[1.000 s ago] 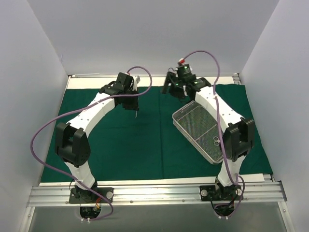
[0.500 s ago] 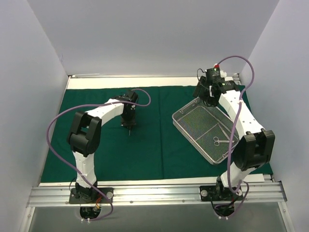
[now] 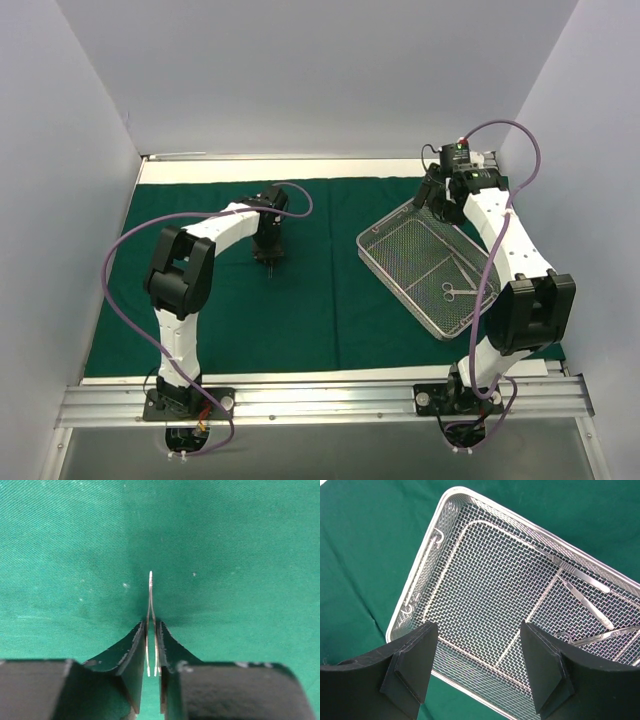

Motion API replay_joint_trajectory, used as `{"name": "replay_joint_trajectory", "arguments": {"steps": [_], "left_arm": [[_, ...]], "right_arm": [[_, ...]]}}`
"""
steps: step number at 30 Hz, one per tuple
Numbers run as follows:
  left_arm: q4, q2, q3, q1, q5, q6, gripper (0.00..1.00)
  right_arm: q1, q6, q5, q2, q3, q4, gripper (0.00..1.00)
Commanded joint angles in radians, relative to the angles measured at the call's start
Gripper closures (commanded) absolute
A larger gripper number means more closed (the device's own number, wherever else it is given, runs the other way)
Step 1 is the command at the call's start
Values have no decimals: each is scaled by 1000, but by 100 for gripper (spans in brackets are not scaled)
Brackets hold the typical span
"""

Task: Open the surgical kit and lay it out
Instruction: Place the medical item in the surgical kit.

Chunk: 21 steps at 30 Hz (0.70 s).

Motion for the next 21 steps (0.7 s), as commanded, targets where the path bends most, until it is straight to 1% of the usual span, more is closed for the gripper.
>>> {"name": "replay_joint_trajectory", "arguments": {"steps": [1,3,5,10,13,17,18,19,21], "left_arm": [[9,24,19,9,-2,-8,76],[4,24,19,14,-1,-7,75],[4,22,17,15,-2,-7,72],[3,19,20,20,10,0,70],[0,21,25,20,10,-2,68],[-20,-23,37,32,-17,7,67],[-51,-37,61,38,-27,22,62],[-72,-53,80,45,-31,32,61],[-127,-112,117,69,-27,68,54]], "right_arm": [[-2,-13,17,-34,-17,-28,33],[-4,-13,15,-31,-20,-23,33],[-2,-14,15,-30,-23,-20,32],[-4,-16,9,-25,-25,-17,32],[-2,-19,8,-20,-25,-16,33],[-5,-33,20,-22,-11,-43,33],[-11,-34,24,-27,-4,-55,32],[-19,-34,26,-30,-3,-69,32],[-51,-31,37,-33,-10,-124,33]]}}
